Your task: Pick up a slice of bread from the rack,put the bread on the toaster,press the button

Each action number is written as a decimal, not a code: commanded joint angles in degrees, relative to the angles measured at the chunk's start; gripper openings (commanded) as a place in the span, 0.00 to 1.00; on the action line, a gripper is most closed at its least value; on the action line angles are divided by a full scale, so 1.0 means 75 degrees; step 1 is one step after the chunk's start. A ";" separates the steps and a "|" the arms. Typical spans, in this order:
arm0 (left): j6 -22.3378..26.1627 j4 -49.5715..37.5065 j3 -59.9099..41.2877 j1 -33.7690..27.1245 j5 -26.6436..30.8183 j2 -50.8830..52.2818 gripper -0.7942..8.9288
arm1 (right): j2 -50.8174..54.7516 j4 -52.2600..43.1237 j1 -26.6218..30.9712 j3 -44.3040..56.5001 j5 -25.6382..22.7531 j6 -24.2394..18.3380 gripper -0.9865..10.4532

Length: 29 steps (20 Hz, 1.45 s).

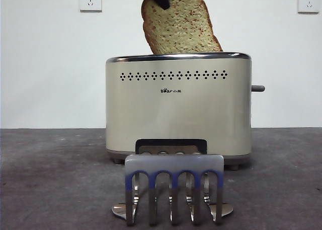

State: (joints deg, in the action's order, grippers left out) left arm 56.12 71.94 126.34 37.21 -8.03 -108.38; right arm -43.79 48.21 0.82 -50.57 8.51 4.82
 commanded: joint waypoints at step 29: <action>0.0356 0.0058 0.0006 0.0006 -0.0382 -0.0452 0.07 | -0.0539 -0.0335 -0.0009 -0.0038 -0.0073 -0.0117 0.09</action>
State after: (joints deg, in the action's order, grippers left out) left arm 58.30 72.53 126.34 37.08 -10.48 -111.00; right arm -47.86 46.22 0.82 -50.57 7.97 4.49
